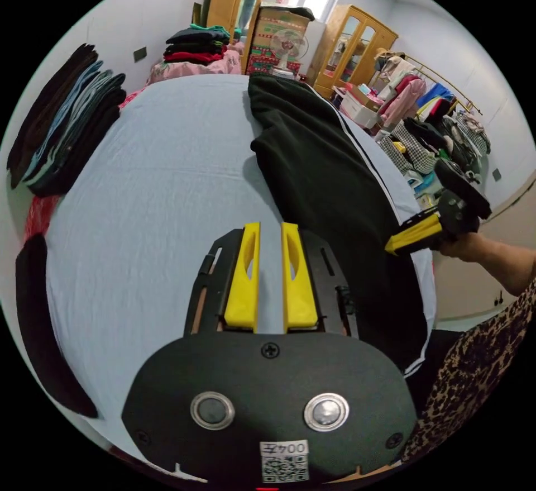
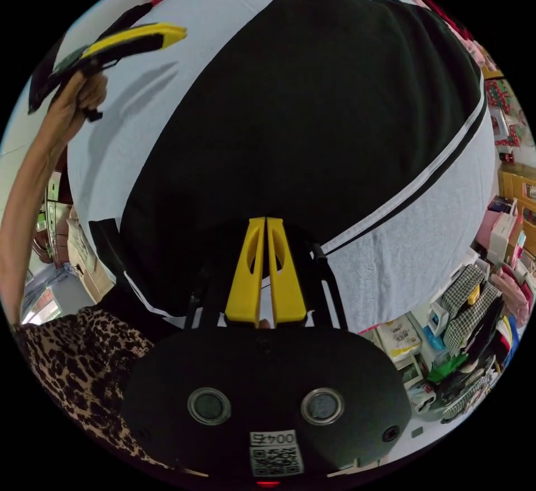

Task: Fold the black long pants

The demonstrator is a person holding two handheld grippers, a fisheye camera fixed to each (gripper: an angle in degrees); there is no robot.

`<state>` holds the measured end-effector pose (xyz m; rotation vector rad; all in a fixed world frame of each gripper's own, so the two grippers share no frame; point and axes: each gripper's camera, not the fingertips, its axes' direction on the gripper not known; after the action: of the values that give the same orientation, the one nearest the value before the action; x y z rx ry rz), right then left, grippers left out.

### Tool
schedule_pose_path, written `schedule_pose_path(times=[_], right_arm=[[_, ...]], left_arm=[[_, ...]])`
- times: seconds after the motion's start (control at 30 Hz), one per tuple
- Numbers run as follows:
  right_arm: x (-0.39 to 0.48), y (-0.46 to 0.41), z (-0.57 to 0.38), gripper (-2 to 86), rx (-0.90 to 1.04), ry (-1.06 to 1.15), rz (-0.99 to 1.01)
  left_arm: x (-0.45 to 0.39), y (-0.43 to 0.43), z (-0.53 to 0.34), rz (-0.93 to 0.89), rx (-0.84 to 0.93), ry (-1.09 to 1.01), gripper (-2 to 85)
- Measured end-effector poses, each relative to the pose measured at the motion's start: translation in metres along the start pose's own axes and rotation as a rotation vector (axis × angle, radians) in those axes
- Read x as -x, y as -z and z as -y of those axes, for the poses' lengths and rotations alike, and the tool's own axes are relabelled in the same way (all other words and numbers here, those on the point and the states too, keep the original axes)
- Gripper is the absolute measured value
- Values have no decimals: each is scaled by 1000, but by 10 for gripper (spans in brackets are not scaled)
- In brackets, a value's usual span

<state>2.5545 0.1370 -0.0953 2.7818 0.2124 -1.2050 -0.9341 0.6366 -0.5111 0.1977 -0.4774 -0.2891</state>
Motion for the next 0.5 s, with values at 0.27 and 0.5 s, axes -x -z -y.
schedule_pose_path(times=[0.27, 0.5], right_arm=[[-16, 10, 9, -6, 17, -72, 38], [-34, 15, -1, -6, -79, -108, 131]], left_arm=[[19, -52, 65, -6, 8, -171, 68], [33, -82, 101, -16, -4, -238, 70]])
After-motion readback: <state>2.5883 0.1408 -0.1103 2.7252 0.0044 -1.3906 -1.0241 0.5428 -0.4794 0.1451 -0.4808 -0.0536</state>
